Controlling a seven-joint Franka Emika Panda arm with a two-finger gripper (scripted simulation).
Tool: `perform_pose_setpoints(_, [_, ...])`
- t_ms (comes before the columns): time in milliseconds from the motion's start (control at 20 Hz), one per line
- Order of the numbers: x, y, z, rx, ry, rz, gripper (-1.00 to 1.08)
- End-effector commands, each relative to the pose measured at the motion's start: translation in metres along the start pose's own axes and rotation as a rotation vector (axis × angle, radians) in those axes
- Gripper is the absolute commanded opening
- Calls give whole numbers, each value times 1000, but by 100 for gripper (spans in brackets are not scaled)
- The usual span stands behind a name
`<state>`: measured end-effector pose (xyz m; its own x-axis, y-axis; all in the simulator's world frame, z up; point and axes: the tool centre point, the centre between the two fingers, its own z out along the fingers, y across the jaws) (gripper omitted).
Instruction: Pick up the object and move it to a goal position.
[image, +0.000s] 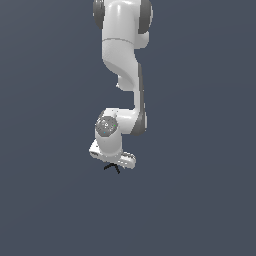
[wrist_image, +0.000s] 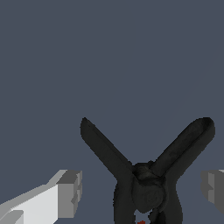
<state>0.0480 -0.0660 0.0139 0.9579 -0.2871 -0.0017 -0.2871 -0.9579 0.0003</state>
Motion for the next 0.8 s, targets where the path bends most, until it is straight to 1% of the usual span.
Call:
perform_pose_setpoints(0, [1, 0, 0, 0, 2, 0, -100])
perform_pose_setpoints(550, [1, -1, 0, 0, 2, 0, -100])
perform_pose_setpoints(750, [-1, -11, -7, 0, 2, 0, -100])
